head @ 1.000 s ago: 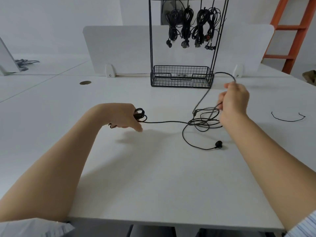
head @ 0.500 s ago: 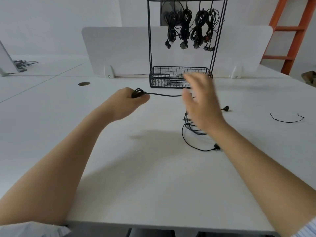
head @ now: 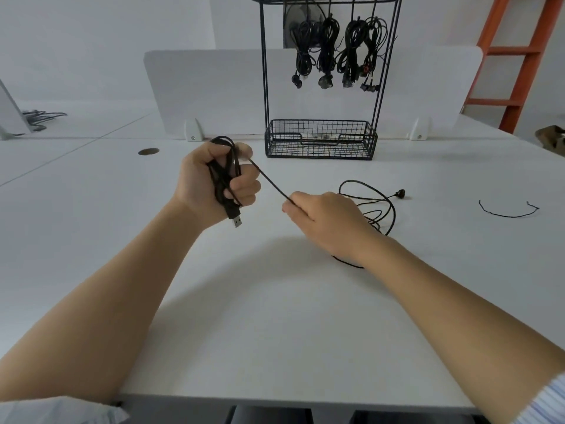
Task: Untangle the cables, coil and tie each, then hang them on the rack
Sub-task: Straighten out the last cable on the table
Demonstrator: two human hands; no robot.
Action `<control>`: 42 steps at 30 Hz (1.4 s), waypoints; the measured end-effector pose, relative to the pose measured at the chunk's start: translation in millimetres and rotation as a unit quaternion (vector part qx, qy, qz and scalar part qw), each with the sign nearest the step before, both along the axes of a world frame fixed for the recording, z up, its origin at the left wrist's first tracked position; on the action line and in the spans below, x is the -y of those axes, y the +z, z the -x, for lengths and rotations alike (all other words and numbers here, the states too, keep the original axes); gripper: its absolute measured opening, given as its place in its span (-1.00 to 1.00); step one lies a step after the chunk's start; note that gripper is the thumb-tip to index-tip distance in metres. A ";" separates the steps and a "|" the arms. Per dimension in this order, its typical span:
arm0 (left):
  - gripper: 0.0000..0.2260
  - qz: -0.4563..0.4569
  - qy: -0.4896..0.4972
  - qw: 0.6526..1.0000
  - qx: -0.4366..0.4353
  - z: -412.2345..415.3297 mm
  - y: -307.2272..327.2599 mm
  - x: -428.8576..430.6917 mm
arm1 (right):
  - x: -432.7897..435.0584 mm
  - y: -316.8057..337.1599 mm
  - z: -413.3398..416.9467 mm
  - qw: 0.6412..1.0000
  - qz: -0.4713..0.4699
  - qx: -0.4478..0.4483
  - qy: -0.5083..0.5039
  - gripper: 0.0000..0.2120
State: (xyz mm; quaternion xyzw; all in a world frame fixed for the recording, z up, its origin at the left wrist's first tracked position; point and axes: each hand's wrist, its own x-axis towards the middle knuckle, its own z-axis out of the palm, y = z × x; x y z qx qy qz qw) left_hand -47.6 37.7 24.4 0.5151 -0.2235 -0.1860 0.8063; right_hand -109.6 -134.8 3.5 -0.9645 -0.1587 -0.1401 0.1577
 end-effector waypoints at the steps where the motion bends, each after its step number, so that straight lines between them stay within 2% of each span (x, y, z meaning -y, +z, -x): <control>1: -0.82 -0.001 0.021 1.000 -0.014 0.0 -1.1 1.9 | -0.4 -1.1 0.3 1.000 0.014 0.003 -0.003 -0.69; 5: -0.51 0.032 0.119 0.990 -0.066 -3.7 -2.8 8.6 | 3.7 -1.3 -0.6 0.998 0.061 0.010 -0.016 -0.76; 7: -0.43 0.065 0.177 0.977 -0.095 -6.0 -1.6 9.0 | 5.3 -1.7 -0.5 0.996 0.084 0.015 -0.023 -0.75; 10: -0.42 0.143 0.187 0.960 -0.152 -8.4 -0.1 3.8 | 7.8 -2.1 -4.4 0.997 0.047 0.051 -0.042 -0.73; 12: -0.43 0.176 0.167 0.948 -0.208 -10.9 0.2 -1.3 | 9.5 -0.8 -6.5 0.996 -0.017 0.073 -0.057 -0.77; 13: -0.43 0.150 0.154 0.950 -0.228 -11.5 0.7 -2.5 | 10.3 0.2 -6.4 0.993 -0.055 0.083 -0.066 -0.78; 17: -0.57 -0.087 0.099 0.966 -0.224 -9.3 0.9 0.3 | 12.4 0.4 -8.3 0.971 -0.167 0.134 -0.109 -0.79; 19: -0.62 -0.182 0.072 0.960 -0.202 -5.7 2.4 3.5 | 13.6 -2.3 -12.3 0.954 -0.224 0.160 -0.116 -0.79; 23: -0.59 -0.330 0.064 0.935 -0.115 2.2 5.4 8.1 | 19.3 -4.2 -21.2 0.913 -0.343 0.180 -0.124 -0.77; 26: -0.54 -0.458 0.090 0.884 0.007 9.6 5.8 13.3 | 21.3 -1.5 -22.9 0.893 -0.401 0.160 -0.126 -0.79; 29: -0.47 -0.589 0.086 0.794 0.121 16.4 3.6 21.4 | 19.5 -1.3 -22.5 0.892 -0.416 0.132 -0.116 -0.82; 32: -0.48 -0.657 0.090 0.729 0.169 19.4 0.4 25.6 | 17.7 -1.4 -20.4 0.900 -0.408 0.114 -0.103 -0.86; 34: -0.48 -0.673 0.097 0.712 0.177 18.6 -2.0 24.9 | 17.0 -1.6 -20.1 0.903 -0.405 0.109 -0.090 -0.87; 36: -0.49 -0.671 0.090 0.716 0.172 17.6 -2.0 22.5 | 17.2 -2.8 -21.5 0.907 -0.398 0.102 -0.089 -0.89; 37: -0.50 -0.657 0.073 0.732 0.167 17.4 -1.1 21.4 | 18.2 -3.3 -22.7 0.909 -0.393 0.098 -0.096 -0.90; 42: -0.54 -0.497 -0.046 0.853 0.153 15.1 1.8 14.8 | 27.8 -5.0 -26.4 0.921 -0.365 0.067 -0.120 -0.91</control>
